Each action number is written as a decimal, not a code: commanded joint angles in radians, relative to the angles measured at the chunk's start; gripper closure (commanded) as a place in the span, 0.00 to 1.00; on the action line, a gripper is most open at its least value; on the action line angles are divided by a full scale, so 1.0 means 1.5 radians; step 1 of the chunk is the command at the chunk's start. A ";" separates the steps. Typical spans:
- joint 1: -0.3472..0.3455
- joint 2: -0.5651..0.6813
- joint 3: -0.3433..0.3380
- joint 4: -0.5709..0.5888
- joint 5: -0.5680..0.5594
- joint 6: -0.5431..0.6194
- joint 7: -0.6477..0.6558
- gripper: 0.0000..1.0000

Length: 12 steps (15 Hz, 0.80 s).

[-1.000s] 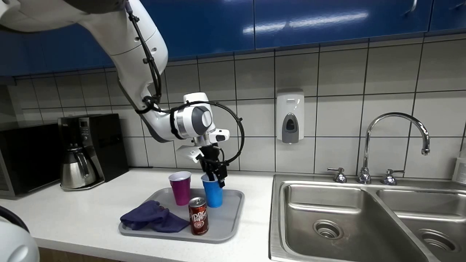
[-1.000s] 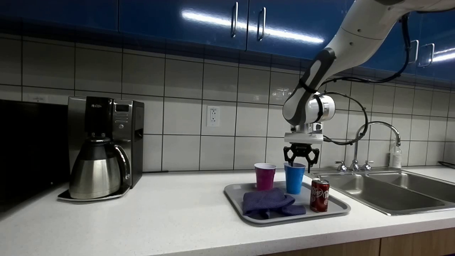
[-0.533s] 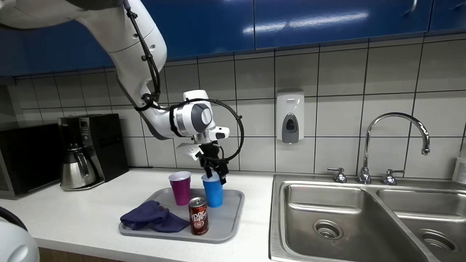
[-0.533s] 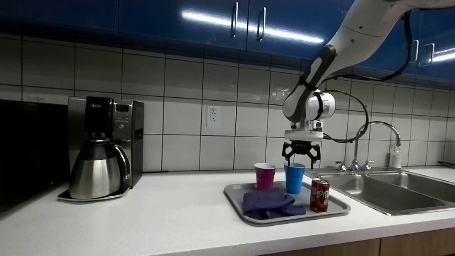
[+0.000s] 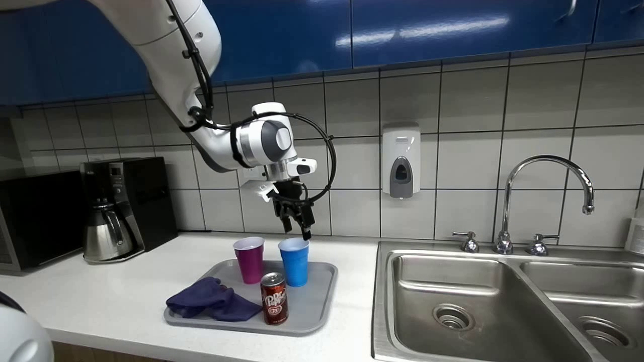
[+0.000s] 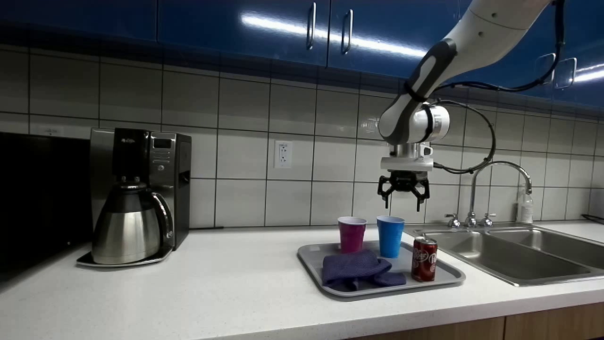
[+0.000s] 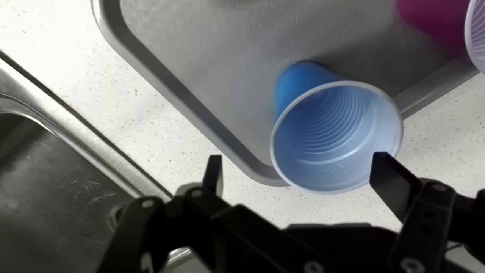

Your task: Put the cups on the try

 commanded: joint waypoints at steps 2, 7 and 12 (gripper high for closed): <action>-0.020 -0.071 0.018 -0.037 0.000 -0.057 -0.011 0.00; -0.016 -0.133 0.037 -0.093 -0.021 -0.082 -0.007 0.00; -0.016 -0.202 0.077 -0.150 -0.018 -0.121 -0.014 0.00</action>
